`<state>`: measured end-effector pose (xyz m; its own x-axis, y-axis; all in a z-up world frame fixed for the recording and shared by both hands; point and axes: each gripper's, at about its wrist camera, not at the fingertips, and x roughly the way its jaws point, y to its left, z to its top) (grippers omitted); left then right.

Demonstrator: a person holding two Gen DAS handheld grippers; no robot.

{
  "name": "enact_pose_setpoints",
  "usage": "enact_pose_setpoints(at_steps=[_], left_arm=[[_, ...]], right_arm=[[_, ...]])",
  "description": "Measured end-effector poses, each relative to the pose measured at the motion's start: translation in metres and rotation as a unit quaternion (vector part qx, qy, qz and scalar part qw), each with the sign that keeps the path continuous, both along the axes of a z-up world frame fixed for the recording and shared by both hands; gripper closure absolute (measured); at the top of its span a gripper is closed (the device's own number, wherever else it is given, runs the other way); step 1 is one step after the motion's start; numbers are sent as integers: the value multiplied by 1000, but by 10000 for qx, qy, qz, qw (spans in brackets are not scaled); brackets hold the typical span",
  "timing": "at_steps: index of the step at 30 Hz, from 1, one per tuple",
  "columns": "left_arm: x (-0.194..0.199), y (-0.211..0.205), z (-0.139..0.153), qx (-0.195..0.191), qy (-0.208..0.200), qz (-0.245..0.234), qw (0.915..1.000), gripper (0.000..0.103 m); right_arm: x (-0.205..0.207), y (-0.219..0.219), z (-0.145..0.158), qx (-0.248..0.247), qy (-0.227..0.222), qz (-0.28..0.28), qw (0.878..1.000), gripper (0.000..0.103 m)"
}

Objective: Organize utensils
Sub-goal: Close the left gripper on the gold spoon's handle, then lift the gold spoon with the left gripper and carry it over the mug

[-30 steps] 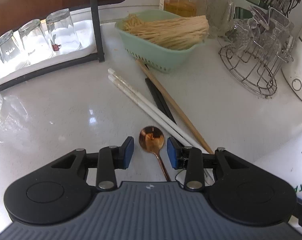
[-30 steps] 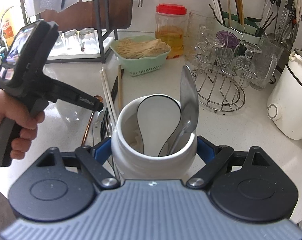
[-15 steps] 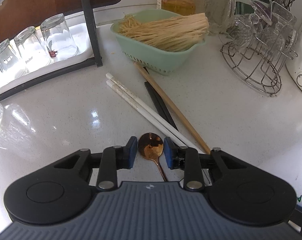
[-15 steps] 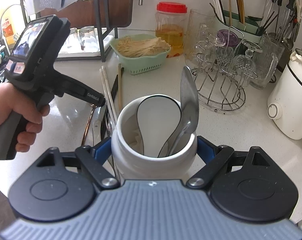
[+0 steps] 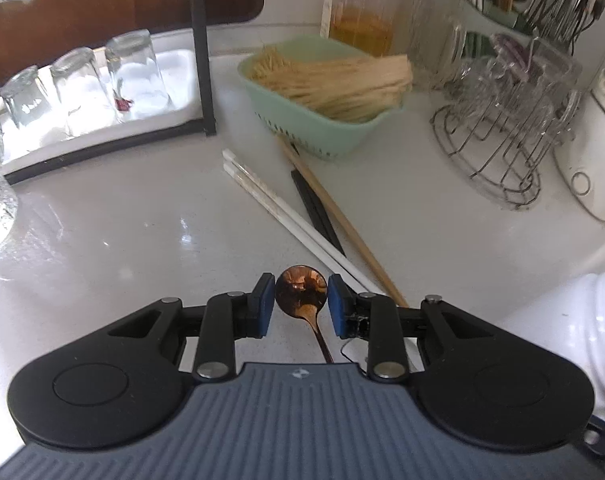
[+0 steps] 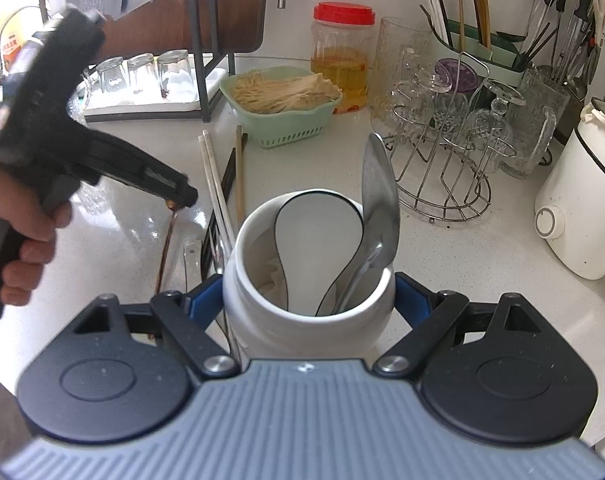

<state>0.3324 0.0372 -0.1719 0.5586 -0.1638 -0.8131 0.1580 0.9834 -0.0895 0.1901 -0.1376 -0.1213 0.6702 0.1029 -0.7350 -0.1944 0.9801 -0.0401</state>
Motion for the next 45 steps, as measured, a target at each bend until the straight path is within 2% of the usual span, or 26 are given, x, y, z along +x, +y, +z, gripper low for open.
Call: enact_pose_setpoints(at_steps=[16,21,31,45], left_arm=[[-49,10,62,-250,-383,-74,9989,70],[-62,9,67,-293,-386,-109,9988,70],[-65,14,70,-415,-324,-45,9986,70],[-69,4,94,-325,-421,-371,9979,70]], right_arm=[[-4,6,-2,-136,-60,-22,9999,12],[0,7,0,-231,58,57,9997,11],[-8,9,-4,-199,-178,-39,9996,11],[-11,11,-6,-193,-298,-108,9993,11]])
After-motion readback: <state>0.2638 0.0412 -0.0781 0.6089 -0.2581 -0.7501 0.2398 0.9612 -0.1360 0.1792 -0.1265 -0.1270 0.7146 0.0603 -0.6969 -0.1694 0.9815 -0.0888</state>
